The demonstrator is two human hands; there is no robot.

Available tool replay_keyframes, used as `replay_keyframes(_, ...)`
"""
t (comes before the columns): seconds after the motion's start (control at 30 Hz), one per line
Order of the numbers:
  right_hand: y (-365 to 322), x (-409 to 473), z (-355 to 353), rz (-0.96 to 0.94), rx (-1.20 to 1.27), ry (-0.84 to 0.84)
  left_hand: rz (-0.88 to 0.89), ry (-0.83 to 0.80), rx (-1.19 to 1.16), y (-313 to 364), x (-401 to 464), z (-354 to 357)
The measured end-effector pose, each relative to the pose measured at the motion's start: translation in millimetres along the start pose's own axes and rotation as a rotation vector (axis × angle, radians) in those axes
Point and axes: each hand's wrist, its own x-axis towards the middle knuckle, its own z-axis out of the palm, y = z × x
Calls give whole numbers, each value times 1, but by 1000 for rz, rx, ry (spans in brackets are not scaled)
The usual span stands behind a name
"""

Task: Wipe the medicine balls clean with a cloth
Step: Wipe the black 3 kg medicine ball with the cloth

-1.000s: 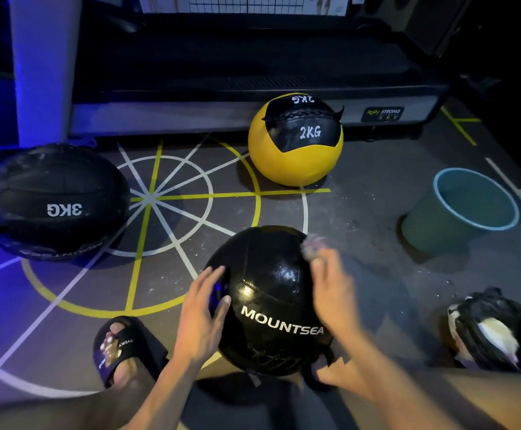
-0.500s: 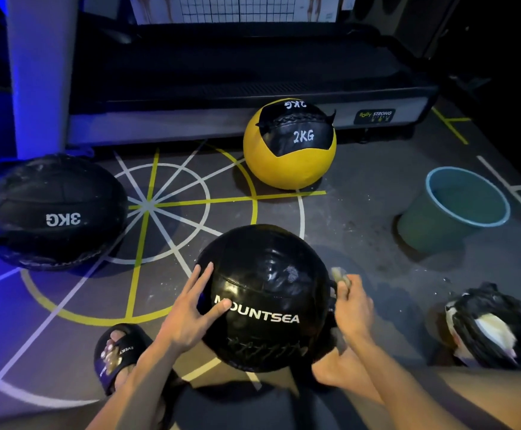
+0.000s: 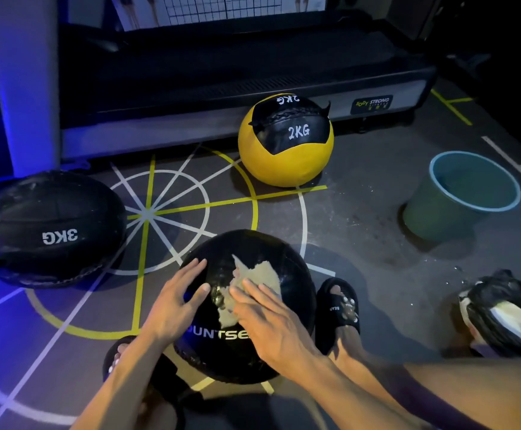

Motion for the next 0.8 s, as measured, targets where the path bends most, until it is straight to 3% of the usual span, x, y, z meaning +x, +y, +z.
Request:
replay_keyframes(0.13, 16, 19, -5, -97, -95, -86, 8, 41, 28, -15, -16, 2)
replay_keyframes(0.27, 29, 49, -26, 118, 143, -54, -1, 48, 16, -19, -22, 4)
replay_keyframes(0.33, 53, 59, -26, 342, 258, 14, -4, 47, 5, -20, -23, 4)
replay_keyframes(0.47, 143, 45, -20, 1173, 569, 39, -16, 56, -11, -24, -38, 5)
replay_keyframes(0.53, 154, 39, -27, 1385, 786, 251, -40, 59, -26, -25, -43, 0)
replay_keyframes(0.6, 132, 53, -39, 1280, 803, 472, -52, 60, -22, -24, -43, -3)
replay_keyframes(0.67, 83, 70, -54, 1008, 748, 486, -22, 58, 0, -21, -44, -2)
replay_keyframes(0.73, 30, 81, -57, 635, 622, 293, 17, 80, 21, -16, -46, 2)
replay_keyframes(0.8, -8, 80, -48, 206, 335, -50, 60, 119, 78, -13, -52, 10)
